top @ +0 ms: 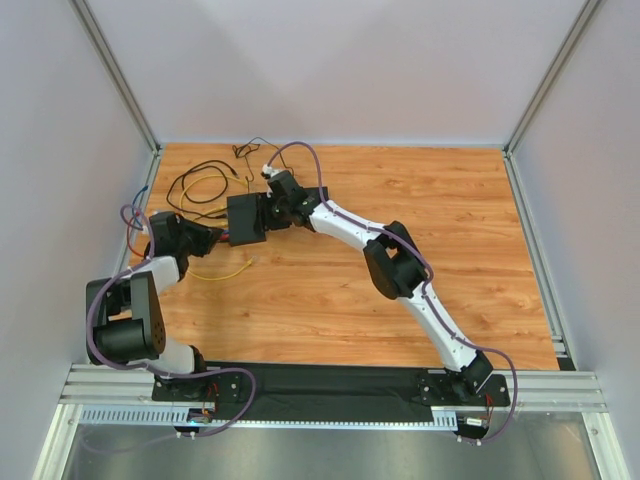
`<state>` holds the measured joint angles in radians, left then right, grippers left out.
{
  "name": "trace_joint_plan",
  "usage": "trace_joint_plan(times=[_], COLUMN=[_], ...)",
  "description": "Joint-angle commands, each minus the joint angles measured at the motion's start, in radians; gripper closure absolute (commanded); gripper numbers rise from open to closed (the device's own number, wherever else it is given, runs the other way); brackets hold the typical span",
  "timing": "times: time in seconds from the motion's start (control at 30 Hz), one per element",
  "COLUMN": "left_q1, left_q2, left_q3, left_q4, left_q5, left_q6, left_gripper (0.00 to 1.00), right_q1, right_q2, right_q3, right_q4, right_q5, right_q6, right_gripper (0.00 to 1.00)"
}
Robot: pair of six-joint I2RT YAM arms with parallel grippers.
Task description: Pull the plug from the switch port
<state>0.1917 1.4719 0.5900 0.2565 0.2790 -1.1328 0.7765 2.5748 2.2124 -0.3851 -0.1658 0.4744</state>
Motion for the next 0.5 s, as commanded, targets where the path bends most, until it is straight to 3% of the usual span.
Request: trace_joint_plan(times=[0.0,0.13,0.3,0.47], left_q1=[0.006,0.002,-0.006,-0.018], left_q2=[0.014,0.128,0.249,0.303], left_q3=[0.094,0.174,0.231,0.251], left_q4=[-0.025,-0.033,0.049,0.081], left_q5=[0.017,0.046,0.111,0.138], left_q6=[0.074,0.105,0.126,0.139], left_gripper=[0.72,0.74,0.58,0.59], right_q1=[0.006,0.003,-0.028,-0.052], right_q2=[-0.011,-0.034,-0.045,-0.008], right_q3=[-0.080,-0.088,-0.080,0.003], right_q4=[-0.123,-0.104,-0.049,-0.024], right_q5=[-0.001,0.008,-0.057,-0.156], right_q6=[-0.022,-0.042,-0.072,-0.079], right_gripper=[0.58,0.57,0.47,0.46])
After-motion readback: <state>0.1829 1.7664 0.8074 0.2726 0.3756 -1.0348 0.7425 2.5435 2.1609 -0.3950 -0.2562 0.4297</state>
